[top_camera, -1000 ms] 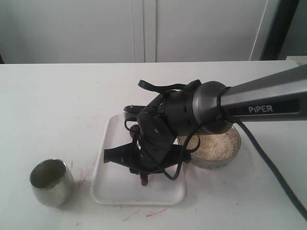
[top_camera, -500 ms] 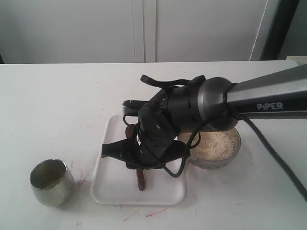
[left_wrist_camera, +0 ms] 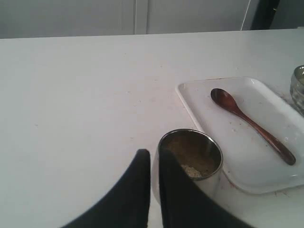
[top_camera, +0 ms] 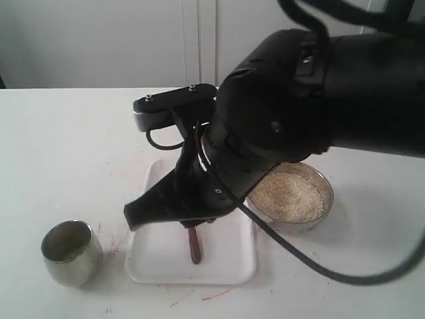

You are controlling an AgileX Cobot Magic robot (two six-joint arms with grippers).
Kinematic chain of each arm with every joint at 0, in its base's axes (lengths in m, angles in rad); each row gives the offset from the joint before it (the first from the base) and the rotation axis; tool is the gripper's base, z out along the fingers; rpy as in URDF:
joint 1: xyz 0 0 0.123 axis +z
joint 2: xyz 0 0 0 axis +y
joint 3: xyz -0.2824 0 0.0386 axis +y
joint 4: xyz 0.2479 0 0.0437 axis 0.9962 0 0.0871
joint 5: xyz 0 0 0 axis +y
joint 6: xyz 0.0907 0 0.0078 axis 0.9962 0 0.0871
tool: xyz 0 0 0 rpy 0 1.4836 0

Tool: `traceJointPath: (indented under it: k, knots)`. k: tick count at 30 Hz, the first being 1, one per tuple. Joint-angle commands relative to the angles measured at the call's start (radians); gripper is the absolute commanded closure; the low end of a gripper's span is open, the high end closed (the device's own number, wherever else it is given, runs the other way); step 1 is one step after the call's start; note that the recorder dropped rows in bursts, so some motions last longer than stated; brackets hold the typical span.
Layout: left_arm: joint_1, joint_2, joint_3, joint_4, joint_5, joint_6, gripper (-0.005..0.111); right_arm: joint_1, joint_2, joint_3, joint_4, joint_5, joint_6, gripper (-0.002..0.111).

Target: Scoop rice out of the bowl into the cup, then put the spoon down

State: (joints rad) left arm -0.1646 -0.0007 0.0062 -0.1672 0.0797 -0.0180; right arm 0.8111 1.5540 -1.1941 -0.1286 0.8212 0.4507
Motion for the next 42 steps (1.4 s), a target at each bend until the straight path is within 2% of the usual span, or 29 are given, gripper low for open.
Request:
traceJointPath:
  k: [1, 11, 16, 33, 42]
  knots:
    - [-0.007, 0.001, -0.006, -0.010, -0.003, -0.001, 0.092, 0.064, -0.092, -0.001, -0.001, 0.142, -0.054, 0.080]
    - [-0.007, 0.001, -0.006, -0.010, -0.003, -0.001, 0.092, 0.264, -0.336, -0.001, 0.001, 0.238, -0.036, 0.080]
    - [-0.007, 0.001, -0.006, -0.010, -0.003, -0.001, 0.092, 0.319, -0.431, -0.001, 0.004, 0.294, -0.029, 0.080]
    - [-0.007, 0.001, -0.006, -0.010, -0.003, -0.001, 0.092, 0.325, -0.599, -0.003, -0.111, 0.379, -0.031, 0.080]
    - [-0.007, 0.001, -0.006, -0.010, -0.003, -0.001, 0.092, 0.325, -0.610, -0.003, -0.434, 0.268, -0.083, 0.080]
